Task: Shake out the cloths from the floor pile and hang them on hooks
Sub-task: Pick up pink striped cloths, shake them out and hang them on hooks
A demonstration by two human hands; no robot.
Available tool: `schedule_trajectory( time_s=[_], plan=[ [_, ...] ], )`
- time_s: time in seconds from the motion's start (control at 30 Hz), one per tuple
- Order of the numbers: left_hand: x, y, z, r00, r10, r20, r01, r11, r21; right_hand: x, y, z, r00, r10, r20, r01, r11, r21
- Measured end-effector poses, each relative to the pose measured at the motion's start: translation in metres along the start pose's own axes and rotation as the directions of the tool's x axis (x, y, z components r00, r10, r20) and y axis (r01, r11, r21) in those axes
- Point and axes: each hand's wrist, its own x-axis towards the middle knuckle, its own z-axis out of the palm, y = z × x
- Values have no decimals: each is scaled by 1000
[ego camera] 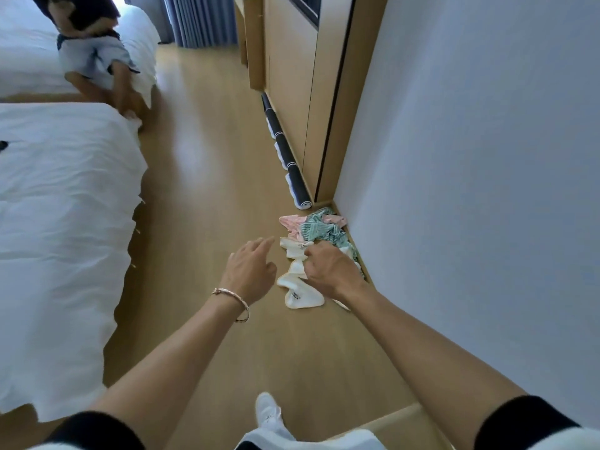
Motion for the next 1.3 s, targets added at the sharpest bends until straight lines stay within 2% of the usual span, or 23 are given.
schedule_trajectory(
  time_s=[0.17,0.47,0.67,1.0,1.13,1.3],
  plan=[
    [70,9,-4,995,84,52,-85,996,19,43,19,-14,998,63,27,-63,998,-9],
    [187,40,22,975,135,176,-148,987,60,148,85,-40,983,178,50,-180,983,30],
    [295,46,40,980,75,184,-93,992,89,266,129,-58,993,106,57,-110,991,70],
    [423,32,71,946,-127,298,98,989,108,420,204,-73,962,116,246,-127,992,27],
    [469,14,84,927,-138,347,106,988,111,465,213,-61,950,118,290,-124,992,1],
    [535,-12,111,902,-68,426,24,994,109,522,221,-37,935,185,303,-197,980,12]
  ],
)
